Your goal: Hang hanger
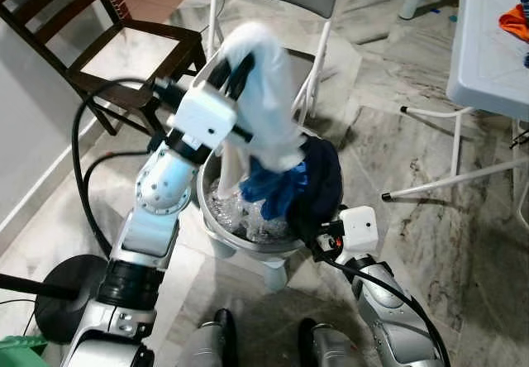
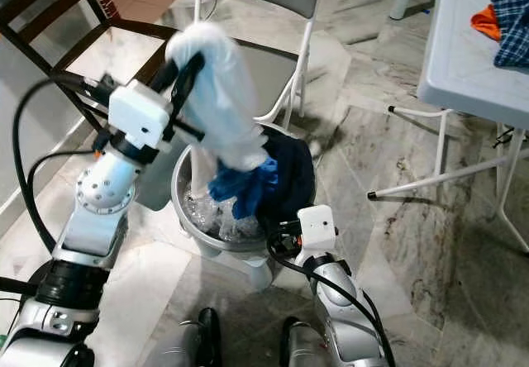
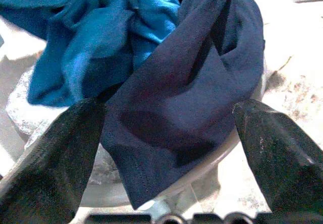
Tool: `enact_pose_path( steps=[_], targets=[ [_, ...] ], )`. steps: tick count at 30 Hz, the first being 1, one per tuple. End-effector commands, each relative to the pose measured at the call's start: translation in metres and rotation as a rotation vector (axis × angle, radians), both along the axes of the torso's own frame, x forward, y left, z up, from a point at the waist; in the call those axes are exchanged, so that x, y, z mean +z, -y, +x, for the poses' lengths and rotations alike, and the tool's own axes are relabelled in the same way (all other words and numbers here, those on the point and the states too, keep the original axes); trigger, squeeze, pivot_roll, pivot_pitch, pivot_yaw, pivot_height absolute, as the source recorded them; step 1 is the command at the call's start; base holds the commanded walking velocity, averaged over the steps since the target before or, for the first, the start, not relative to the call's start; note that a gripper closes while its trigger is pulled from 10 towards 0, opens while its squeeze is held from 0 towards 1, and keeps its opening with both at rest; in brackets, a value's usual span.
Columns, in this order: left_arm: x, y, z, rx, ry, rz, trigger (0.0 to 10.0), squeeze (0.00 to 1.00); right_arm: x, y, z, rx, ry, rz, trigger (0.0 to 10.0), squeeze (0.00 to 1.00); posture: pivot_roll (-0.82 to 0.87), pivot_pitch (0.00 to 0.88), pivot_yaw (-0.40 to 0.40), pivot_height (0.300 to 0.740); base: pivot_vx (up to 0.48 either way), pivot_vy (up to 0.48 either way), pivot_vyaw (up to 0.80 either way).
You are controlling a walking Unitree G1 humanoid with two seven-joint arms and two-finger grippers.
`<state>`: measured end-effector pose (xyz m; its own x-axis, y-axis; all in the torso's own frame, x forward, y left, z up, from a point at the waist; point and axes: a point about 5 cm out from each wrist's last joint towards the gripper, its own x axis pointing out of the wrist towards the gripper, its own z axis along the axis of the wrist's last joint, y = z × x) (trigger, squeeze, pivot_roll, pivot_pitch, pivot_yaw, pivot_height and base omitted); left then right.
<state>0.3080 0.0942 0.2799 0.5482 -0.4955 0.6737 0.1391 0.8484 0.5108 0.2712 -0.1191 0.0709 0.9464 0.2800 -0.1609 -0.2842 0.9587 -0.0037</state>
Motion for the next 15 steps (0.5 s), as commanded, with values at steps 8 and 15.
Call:
enact_pose_path(
  steps=[8, 15],
  targets=[
    [0.049, -0.014, -0.001, 0.080, 0.191, -0.043, 0.0, 0.00, -0.002, -0.002, 0.006, -0.008, 0.004, 0.004, 10.0, 0.00, -0.06, 0.212, 0.074, 0.740, 0.000, 0.000, 0.00],
    [0.067, -0.019, 0.002, 0.112, 0.245, -0.061, 0.0, 0.00, -0.001, -0.003, 0.012, -0.003, 0.013, 0.003, 10.0, 0.00, -0.05, 0.193, 0.071, 0.740, 0.000, 0.000, 0.00]
  ],
)
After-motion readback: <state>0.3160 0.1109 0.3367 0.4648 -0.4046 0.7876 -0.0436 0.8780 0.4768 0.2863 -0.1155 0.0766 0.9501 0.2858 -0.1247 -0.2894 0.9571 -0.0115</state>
